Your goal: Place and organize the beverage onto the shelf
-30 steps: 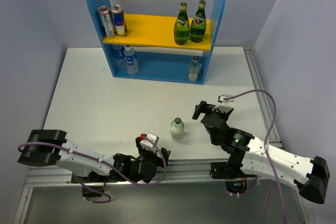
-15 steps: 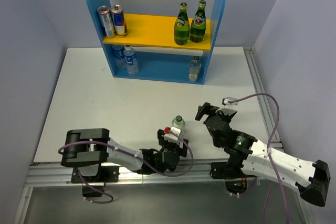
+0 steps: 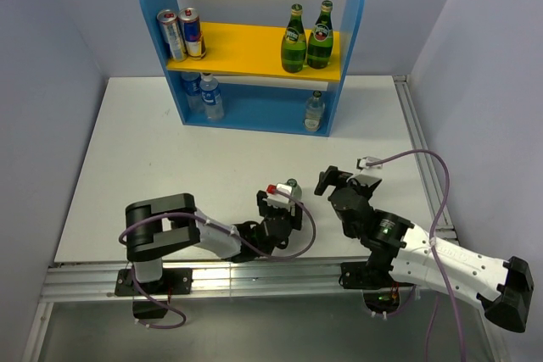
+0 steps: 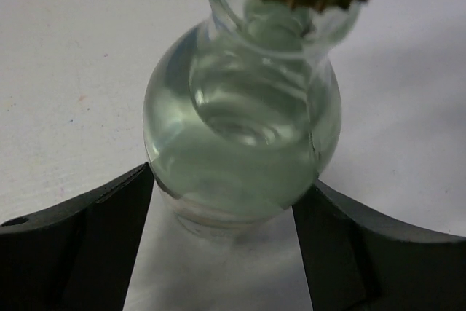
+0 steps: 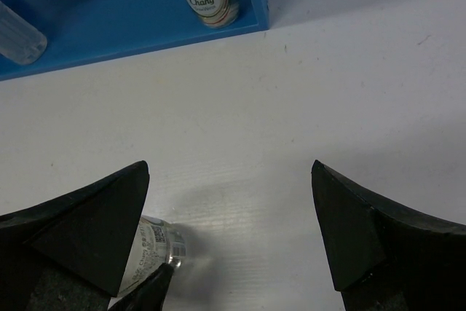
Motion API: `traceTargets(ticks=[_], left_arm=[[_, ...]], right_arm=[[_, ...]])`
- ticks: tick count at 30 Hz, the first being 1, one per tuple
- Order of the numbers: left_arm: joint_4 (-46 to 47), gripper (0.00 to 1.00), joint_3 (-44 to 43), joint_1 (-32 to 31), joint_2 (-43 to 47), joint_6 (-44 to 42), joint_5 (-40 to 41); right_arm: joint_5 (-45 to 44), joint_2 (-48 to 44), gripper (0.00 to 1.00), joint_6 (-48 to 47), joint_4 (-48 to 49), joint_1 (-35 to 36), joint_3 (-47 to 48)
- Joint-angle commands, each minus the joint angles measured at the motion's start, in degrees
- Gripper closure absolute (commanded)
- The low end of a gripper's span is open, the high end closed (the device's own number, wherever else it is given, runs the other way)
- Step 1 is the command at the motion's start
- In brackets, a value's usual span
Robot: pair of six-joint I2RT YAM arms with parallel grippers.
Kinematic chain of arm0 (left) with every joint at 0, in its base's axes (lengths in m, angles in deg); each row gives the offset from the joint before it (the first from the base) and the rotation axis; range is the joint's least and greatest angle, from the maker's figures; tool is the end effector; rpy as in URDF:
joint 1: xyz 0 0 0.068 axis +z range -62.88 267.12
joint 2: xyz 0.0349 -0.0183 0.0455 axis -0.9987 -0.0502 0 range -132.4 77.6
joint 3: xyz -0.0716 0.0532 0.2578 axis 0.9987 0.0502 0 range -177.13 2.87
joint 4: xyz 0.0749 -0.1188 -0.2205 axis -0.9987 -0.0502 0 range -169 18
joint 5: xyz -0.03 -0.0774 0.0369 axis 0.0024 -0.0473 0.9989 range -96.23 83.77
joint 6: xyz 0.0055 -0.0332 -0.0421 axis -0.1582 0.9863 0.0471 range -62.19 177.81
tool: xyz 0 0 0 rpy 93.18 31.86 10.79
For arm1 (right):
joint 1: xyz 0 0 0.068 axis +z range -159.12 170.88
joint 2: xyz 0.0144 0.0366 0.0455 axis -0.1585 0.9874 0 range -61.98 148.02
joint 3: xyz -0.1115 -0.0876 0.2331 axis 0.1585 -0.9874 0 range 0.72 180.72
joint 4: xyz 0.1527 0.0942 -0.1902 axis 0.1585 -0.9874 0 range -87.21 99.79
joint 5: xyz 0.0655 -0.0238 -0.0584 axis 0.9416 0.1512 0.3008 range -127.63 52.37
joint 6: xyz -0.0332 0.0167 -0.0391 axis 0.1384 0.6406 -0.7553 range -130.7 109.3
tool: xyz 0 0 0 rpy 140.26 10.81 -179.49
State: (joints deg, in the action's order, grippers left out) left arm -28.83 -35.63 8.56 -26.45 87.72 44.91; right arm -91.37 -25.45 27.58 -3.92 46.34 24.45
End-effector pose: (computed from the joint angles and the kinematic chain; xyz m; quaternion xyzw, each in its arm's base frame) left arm 0.0925 -0.3171 0.1348 0.0898 0.7819 -0.1978 0.5844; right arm 0.1060 0.1033 0.2325 0.1218 0.7856 0.0797 0.6014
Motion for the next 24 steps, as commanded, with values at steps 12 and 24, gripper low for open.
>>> traceTargets(ticks=[12, 24], left_arm=[[7.4, 0.54, -6.3, 3.9, -5.3, -5.2, -2.6], [5.1, 1.00, -12.4, 17.2, -2.1, -12.0, -8.6]], right_arm=[[-0.3, 1.3, 0.01, -0.4, 1.9, -0.2, 1.1], [0.4, 1.3, 0.01, -0.7, 2.6, -0.1, 1.1]])
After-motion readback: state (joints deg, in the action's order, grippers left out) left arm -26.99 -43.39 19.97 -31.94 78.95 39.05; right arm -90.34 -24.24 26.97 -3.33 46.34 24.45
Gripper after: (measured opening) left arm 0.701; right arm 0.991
